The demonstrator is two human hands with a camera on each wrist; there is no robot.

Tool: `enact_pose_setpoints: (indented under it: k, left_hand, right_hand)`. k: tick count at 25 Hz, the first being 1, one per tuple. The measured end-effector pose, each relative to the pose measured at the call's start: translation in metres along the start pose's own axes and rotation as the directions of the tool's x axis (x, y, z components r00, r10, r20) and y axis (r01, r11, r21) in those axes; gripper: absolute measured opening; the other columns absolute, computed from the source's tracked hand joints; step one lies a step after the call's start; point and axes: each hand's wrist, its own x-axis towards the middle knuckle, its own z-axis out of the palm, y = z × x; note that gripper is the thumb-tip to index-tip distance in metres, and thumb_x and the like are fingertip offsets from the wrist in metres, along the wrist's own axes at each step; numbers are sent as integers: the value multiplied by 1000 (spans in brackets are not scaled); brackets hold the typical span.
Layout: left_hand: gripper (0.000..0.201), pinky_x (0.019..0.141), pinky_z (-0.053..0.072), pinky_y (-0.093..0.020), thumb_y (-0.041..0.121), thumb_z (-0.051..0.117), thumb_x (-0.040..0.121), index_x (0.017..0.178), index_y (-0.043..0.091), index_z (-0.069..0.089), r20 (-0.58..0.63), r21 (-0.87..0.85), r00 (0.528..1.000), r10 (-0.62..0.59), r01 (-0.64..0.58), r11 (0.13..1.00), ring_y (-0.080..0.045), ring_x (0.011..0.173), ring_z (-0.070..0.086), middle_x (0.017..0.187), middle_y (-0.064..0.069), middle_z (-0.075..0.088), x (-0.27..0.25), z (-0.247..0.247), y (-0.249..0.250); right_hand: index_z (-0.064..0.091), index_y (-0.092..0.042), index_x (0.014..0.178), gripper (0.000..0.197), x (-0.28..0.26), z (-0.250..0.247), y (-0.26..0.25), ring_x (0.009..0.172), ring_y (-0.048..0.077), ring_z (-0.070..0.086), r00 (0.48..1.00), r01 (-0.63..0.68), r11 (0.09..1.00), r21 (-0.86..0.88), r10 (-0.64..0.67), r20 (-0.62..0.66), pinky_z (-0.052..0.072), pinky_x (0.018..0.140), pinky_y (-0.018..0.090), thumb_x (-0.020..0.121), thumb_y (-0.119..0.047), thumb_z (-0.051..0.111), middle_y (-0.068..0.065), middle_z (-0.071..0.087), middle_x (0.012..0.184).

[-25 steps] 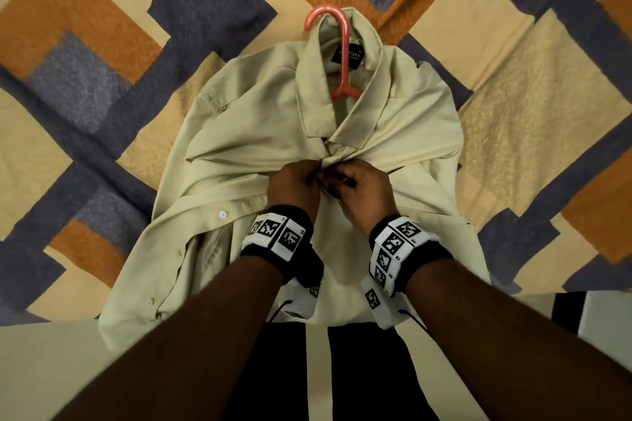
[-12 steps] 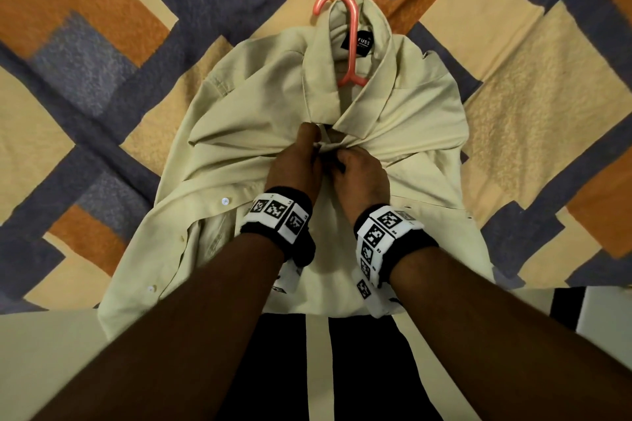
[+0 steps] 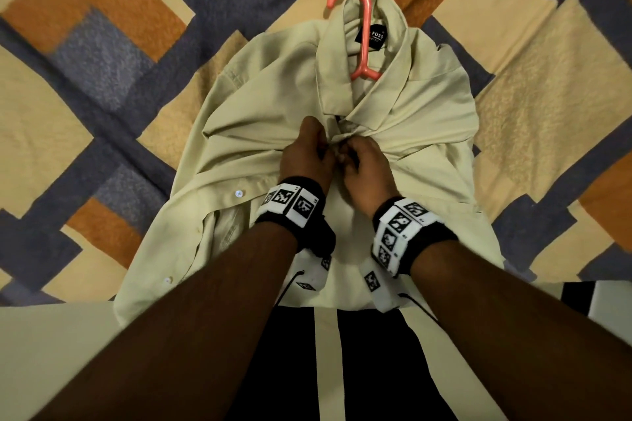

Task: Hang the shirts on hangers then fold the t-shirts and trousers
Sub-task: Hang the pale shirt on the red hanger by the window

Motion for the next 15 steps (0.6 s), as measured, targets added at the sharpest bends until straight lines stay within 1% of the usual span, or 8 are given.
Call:
enact_pose_setpoints:
  k: [1,3,6,8,10,12,14,15]
  left_hand:
    - [23,63,37,-29,12,61,83,88,20,40,12,44,1000,25,-26,999,-26,71,53,69,5,52,-2,-1,0]
    - [16,67,37,-35,20,63,83,86,17,48,34,255,989,147,-151,955,-33,81,55,80,-6,58,-6,-8,-5]
    - [19,73,39,-41,27,65,82,93,12,61,79,571,975,206,-214,792,-37,92,55,97,-14,60,-16,-34,-36]
    - [20,81,41,-44,20,67,80,97,10,66,118,579,973,196,-228,783,-39,96,55,101,-16,60,-22,-54,-60]
    - [21,85,41,-44,12,70,78,99,7,69,179,530,964,199,-265,806,-41,97,55,100,-19,62,-24,-64,-72]
    - [19,85,41,-40,11,70,79,97,6,71,224,492,958,179,-269,828,-39,96,56,98,-19,62,-22,-65,-71]
    - [20,88,42,-39,17,68,82,101,10,71,248,495,958,144,-253,831,-38,98,57,100,-17,64,-18,-62,-69]
    - [21,90,43,-39,22,66,84,103,13,70,251,506,960,126,-241,828,-37,99,57,102,-15,65,-17,-59,-70]
  right_hand:
    - [62,1,105,19,-2,-5,3,99,30,56,999,50,998,23,-51,2,36,81,19,88,0,54,18,59,106]
    - [62,-3,98,12,-8,-21,12,88,23,56,991,136,990,29,-136,-10,37,75,21,87,-7,60,11,59,95]
    - [59,-18,87,17,-26,-48,31,75,15,54,983,177,972,-154,-167,79,39,68,26,81,-27,72,-4,55,79]
    - [58,-19,75,18,-40,-57,46,73,24,57,977,198,939,-282,-166,132,34,64,28,82,-28,72,-9,51,72]
    - [58,-15,72,21,-52,-61,52,75,27,58,992,110,953,-281,-90,85,33,64,28,86,-25,70,-6,53,72]
    - [67,-12,85,13,-62,-62,47,81,26,60,999,-11,967,-253,20,33,39,68,28,88,-25,68,3,64,84]
    - [69,-10,98,15,-71,-57,37,90,26,61,996,-58,957,-286,76,52,37,71,25,90,-22,65,7,66,98]
    - [68,-9,98,14,-75,-54,30,91,27,60,995,-57,956,-288,77,57,36,71,25,90,-19,64,8,65,98]
